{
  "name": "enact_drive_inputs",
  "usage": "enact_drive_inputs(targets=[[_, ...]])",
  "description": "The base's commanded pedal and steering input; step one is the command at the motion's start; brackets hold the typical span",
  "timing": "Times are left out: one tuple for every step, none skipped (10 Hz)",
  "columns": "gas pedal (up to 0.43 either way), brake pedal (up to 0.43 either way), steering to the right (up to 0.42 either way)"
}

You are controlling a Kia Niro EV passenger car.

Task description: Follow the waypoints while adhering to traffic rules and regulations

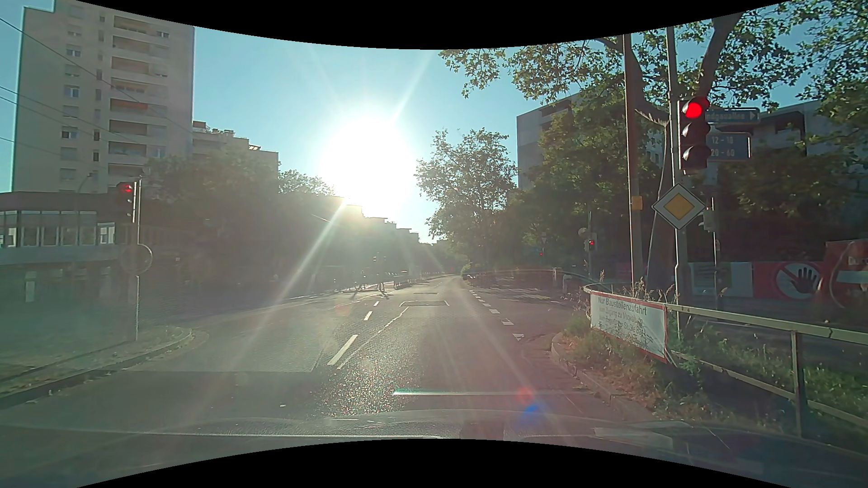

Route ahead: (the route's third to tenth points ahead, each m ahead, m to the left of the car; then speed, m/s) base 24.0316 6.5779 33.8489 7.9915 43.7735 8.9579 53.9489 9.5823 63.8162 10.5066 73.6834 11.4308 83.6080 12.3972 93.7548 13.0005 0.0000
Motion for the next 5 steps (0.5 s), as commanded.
enact_drive_inputs(targets=[[0.0, 0.232, -0.002], [0.0, 0.232, -0.002], [0.0, 0.232, -0.002], [0.0, 0.226, -0.002], [0.0, 0.226, -0.002]])
